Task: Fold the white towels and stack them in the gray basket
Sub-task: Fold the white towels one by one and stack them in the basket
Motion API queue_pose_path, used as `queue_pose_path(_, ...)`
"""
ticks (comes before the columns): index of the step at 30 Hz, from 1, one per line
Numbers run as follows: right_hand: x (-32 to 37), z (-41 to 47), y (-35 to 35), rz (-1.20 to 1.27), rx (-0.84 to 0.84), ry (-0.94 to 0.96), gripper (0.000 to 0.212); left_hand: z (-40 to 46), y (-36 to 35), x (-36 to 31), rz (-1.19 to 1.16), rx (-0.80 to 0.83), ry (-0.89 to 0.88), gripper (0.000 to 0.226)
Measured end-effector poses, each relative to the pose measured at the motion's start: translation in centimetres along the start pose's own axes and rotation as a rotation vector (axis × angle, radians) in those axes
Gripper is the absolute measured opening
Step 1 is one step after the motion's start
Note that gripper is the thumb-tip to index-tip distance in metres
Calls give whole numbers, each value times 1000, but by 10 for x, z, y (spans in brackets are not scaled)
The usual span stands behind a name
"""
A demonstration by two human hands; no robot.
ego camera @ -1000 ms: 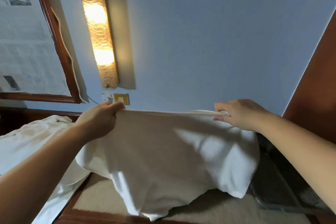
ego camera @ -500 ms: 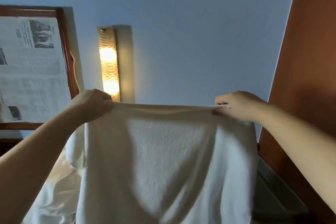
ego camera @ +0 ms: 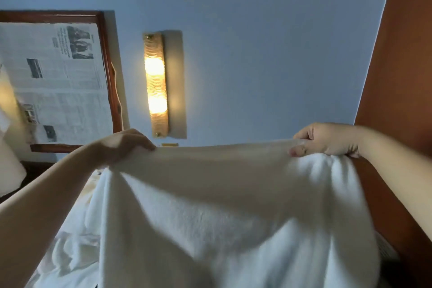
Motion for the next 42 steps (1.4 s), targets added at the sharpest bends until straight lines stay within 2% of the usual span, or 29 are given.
queue_pose_path(2,-17,-1,-19,-168,-60,-28,45,-6,-29,11,280,162,-49,45)
queue_pose_path(4,-43,4,-49,-288,-78,-39,48,-14,-62,26,592,243,-85,45)
queue_pose_path(8,-105,2,-130,-290,72,-86,37,-33,-129,80,799,258,-179,35)
queue_pose_path(10,-133,-7,-169,-266,156,-88,33,-45,-157,114,862,259,-172,42)
queue_pose_path(12,-158,-16,-201,-222,224,-106,37,-56,-179,151,1010,277,-170,61)
queue_pose_path(14,-180,-26,-229,-151,290,-159,45,-69,-196,179,962,208,-178,76)
queue_pose_path(18,-197,-41,-255,-58,395,-207,48,-82,-212,201,887,105,-311,58)
queue_pose_path(21,-201,-37,-258,-72,382,-187,49,-80,-217,212,882,68,-398,45)
queue_pose_path(26,-216,-11,-243,-327,260,-229,71,-50,-212,224,896,74,-442,47)
queue_pose_path(29,-224,15,-228,-456,214,-204,75,-17,-204,233,909,31,-485,50)
queue_pose_path(31,-232,37,-217,-504,187,-195,78,12,-202,238,928,-19,-477,45)
queue_pose_path(36,-268,113,-189,-547,172,-239,80,103,-196,267,924,-14,-349,21)
queue_pose_path(39,-292,166,-174,-516,170,-274,72,161,-194,292,936,23,-228,26)
queue_pose_path(42,-315,220,-166,-549,210,-298,56,218,-195,310,970,73,-77,37)
Point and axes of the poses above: each hand's wrist, its own z-axis towards the middle knuckle, its own y-axis out of the back of the hand, x = y × z, the point moved 3 cm from there along z, towards the middle knuckle, and after that the axes turned 2 degrees about y, right-handed, at the moved point
